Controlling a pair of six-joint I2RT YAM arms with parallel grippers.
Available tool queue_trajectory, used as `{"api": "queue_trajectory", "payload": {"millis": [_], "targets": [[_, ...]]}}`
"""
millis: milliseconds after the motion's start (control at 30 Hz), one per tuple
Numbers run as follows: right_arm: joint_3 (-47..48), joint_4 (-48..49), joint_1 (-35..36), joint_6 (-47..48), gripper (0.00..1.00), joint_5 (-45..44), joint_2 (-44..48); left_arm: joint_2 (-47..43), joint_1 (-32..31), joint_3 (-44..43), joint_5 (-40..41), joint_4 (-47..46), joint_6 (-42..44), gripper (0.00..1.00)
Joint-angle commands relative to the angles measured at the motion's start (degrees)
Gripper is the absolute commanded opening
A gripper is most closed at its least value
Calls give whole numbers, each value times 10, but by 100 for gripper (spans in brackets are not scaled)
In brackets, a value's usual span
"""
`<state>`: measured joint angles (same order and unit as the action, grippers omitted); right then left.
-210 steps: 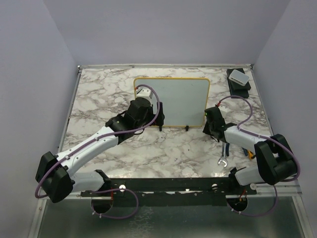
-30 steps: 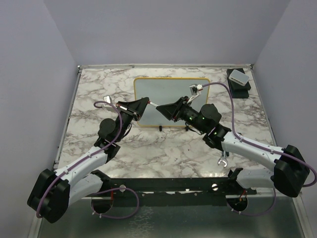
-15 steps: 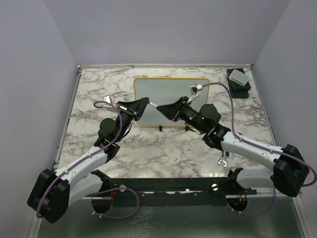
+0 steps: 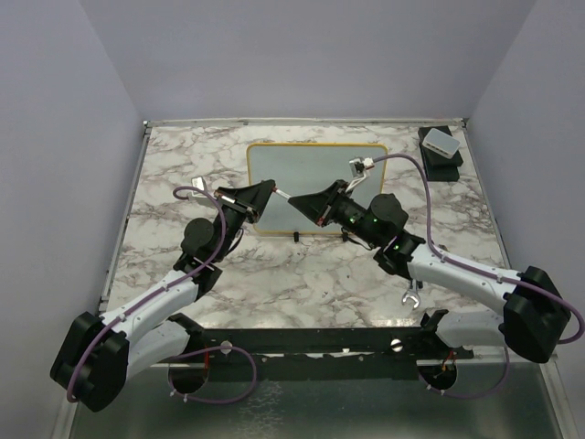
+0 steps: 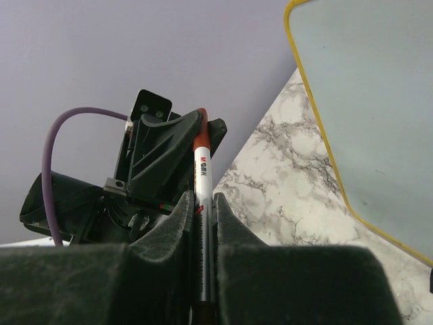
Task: Write a sentence on the whiteboard
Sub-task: Hold the whiteboard marker, then open the pen cap from the whiteboard marker.
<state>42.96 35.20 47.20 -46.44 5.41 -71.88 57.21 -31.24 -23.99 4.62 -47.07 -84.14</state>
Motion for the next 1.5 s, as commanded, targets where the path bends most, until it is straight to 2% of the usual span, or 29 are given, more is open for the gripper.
{"api": "queue_trajectory", "payload": {"millis": [0, 400, 867, 1467], "targets": [[-18, 18, 4, 0, 1, -13, 21, -11, 0, -2, 33, 8, 26, 0], [-61, -13, 4, 14, 1, -36, 81, -16, 12, -13, 59, 19, 49, 0], [-105, -20, 4, 4, 1, -50, 129, -19, 31, -11, 78, 18, 39, 0], [-118, -39, 4, -1, 1, -50, 136, -31, 43, -1, 103, 12, 33, 0]]}}
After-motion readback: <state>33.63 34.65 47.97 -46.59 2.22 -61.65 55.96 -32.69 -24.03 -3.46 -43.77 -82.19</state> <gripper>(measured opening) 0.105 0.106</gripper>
